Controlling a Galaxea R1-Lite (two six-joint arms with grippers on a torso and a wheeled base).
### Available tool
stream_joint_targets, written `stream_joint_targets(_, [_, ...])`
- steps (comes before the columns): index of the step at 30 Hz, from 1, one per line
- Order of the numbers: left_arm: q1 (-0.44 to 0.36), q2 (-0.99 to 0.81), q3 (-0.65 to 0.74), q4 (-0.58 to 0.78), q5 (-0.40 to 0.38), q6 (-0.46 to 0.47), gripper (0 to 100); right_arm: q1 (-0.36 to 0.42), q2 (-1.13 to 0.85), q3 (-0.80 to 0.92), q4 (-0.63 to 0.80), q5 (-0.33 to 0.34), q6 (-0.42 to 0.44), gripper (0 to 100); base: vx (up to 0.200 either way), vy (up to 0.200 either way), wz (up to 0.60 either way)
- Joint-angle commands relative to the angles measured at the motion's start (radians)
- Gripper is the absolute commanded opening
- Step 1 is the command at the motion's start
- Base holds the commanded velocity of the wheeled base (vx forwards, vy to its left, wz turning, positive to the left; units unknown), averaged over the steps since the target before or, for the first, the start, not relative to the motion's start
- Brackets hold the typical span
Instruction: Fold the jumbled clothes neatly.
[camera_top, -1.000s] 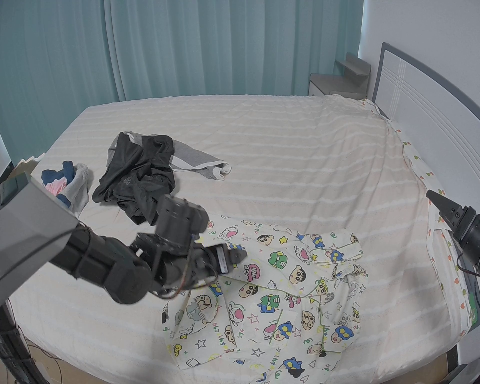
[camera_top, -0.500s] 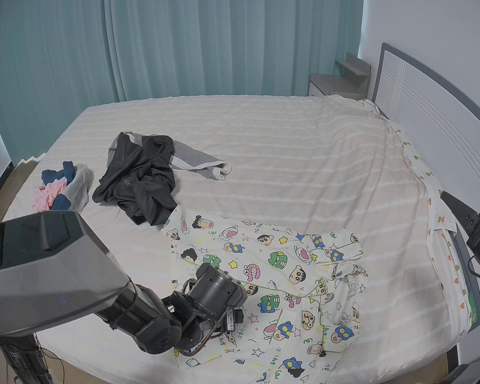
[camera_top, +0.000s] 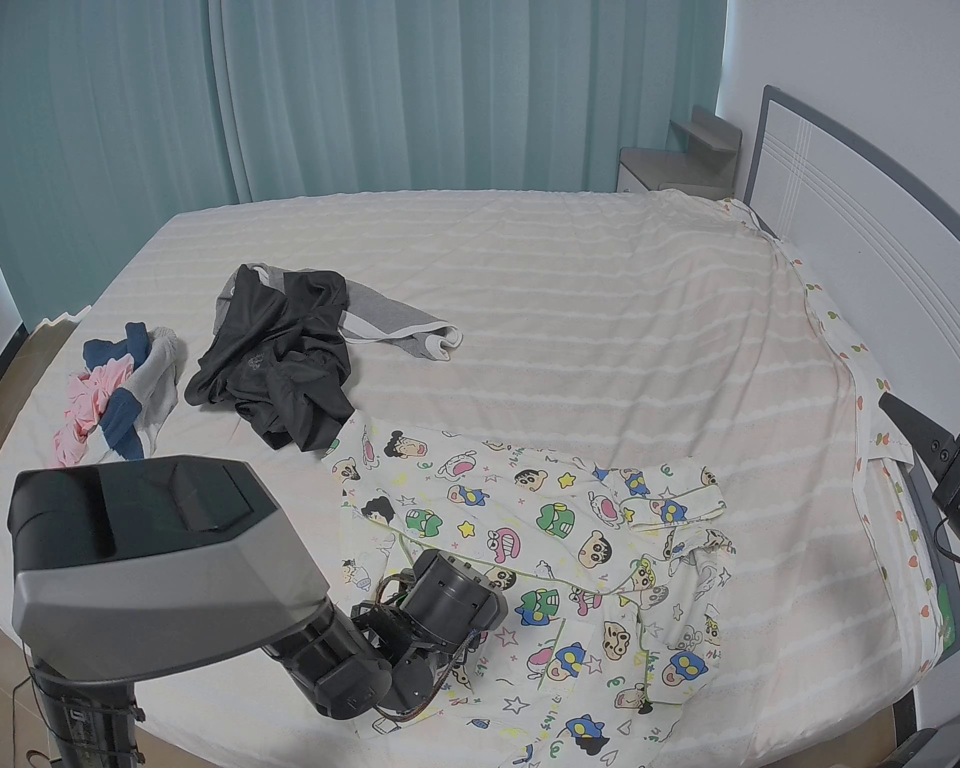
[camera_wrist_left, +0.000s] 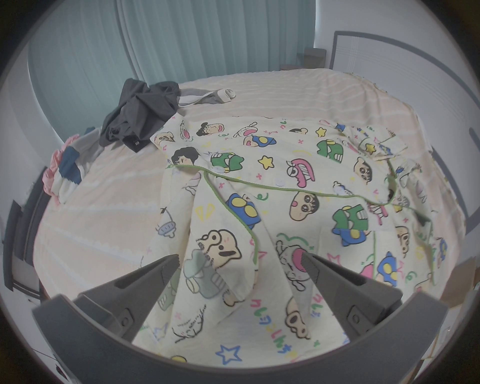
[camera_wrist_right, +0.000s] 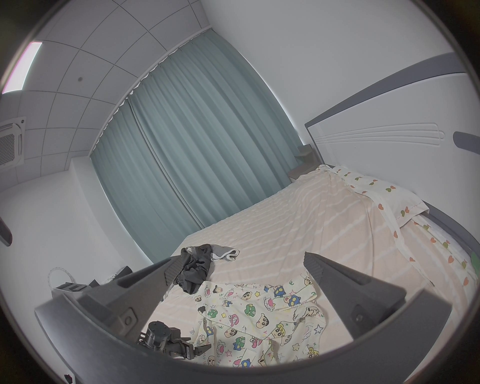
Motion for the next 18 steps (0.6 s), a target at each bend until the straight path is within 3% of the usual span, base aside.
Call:
stream_joint_targets(1, [0.002, 0.048, -0.012, -0.015, 0.029, 0.026, 100, 0.000, 0.002, 0.001, -0.001, 0.001, 0.000, 100, 0.000, 0.000, 0.00])
stream_joint_targets(18, [0.007, 0.065, -0.013, -0.022, 0.103, 0.077, 100, 0.000, 0.002, 0.002, -0.001, 0.001, 0.000, 100, 0.000, 0.000, 0.00])
